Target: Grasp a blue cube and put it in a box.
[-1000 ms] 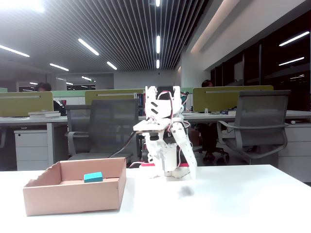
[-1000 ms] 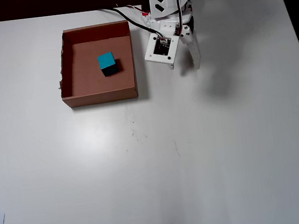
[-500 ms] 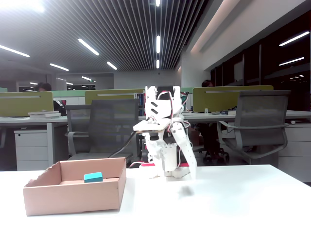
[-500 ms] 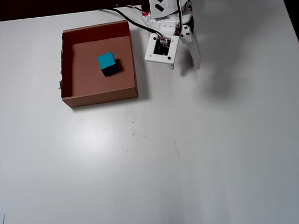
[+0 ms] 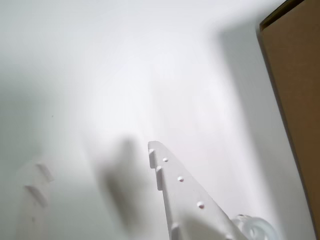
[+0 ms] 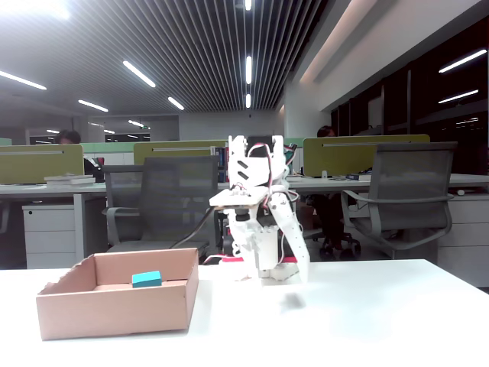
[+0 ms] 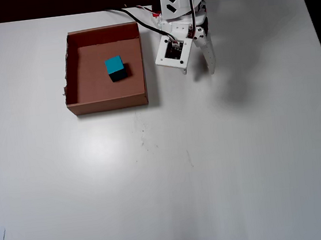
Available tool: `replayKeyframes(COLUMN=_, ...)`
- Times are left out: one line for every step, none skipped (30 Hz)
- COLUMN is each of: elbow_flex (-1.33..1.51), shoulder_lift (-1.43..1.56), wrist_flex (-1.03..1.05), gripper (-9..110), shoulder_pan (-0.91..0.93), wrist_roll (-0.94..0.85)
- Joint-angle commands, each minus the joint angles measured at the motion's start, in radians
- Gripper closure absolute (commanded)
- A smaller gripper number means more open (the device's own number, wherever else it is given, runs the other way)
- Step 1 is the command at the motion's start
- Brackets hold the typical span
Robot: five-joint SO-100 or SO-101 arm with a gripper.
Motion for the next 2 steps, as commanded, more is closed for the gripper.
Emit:
replayKeyframes(elbow_flex=-0.006, shoulder_lift=0.008, wrist_flex=0.003, gripper=77, shoulder_pan=-0.008, wrist_roll=0.003)
replayKeyframes(elbow_flex=-0.006, shoulder_lift=0.008, wrist_flex=0.003, gripper=77, shoulder_pan=-0.008, wrist_roll=0.003)
